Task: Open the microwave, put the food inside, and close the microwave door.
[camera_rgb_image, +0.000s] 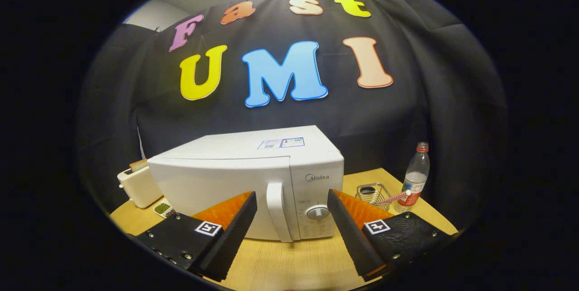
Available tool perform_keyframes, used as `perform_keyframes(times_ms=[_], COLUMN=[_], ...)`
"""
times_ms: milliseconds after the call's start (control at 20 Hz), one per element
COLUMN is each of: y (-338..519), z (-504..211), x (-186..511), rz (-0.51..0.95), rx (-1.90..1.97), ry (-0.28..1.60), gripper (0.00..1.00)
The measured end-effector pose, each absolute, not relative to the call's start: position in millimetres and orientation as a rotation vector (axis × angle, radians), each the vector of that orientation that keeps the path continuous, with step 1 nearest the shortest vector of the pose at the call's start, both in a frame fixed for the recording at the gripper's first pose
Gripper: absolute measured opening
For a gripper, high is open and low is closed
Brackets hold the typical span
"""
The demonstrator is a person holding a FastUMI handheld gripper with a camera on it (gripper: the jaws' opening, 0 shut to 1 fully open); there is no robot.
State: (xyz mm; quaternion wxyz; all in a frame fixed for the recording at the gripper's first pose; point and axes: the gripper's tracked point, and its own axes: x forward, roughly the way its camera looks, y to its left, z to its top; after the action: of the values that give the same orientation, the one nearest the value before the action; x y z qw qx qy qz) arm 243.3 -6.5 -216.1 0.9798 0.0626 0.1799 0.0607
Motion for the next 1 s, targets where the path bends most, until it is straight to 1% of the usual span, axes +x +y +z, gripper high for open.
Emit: perform_keyframes(times_ms=[150, 200, 250, 350, 400, 450, 500, 600, 650, 700, 750, 800, 850, 900, 1000], y=[1.1, 3.8, 7.1, 16.4, 18.2, 22.8, 26.7, 26.4, 25.8, 24.9, 25.0, 26.0, 26.9, 29.5, 27.0], z=[-242.3, -250.8, -258.3, -270.6, -275.1, -275.6, -274.4, -275.9, -275.9, -274.5, -272.5, -275.8, -274.8, -275.3, -275.7], x=[255.7, 257.1, 258.3, 260.8, 262.4, 264.5, 265.2, 266.1, 268.5, 267.2, 264.5, 266.2, 263.4, 266.5, 256.5], rz=[0.119, 0.12, 0.121, 0.135, 0.136, 0.143, 0.15, 0.131, 0.13, 0.137, 0.137, 0.142, 0.14, 0.131, 0.14], rx=[0.117, 0.109, 0.101, 0.083, 0.068, 0.057, 0.052, 0.014, 0.013, 0.016, 0.026, 0.015, 0.02, 0.019, 0.002], ry=[0.414, 0.431, 0.448, 0.48, 0.49, 0.489, 0.484, 0.484, 0.484, 0.486, 0.492, 0.499, 0.509, 0.506, 0.523], gripper=[0.99, 0.98, 0.94, 0.85, 0.68, 0.6, 0.48, 0.31, 0.31, 0.27, 0.27, 0.17, 0.16, 0.08, 0.08])
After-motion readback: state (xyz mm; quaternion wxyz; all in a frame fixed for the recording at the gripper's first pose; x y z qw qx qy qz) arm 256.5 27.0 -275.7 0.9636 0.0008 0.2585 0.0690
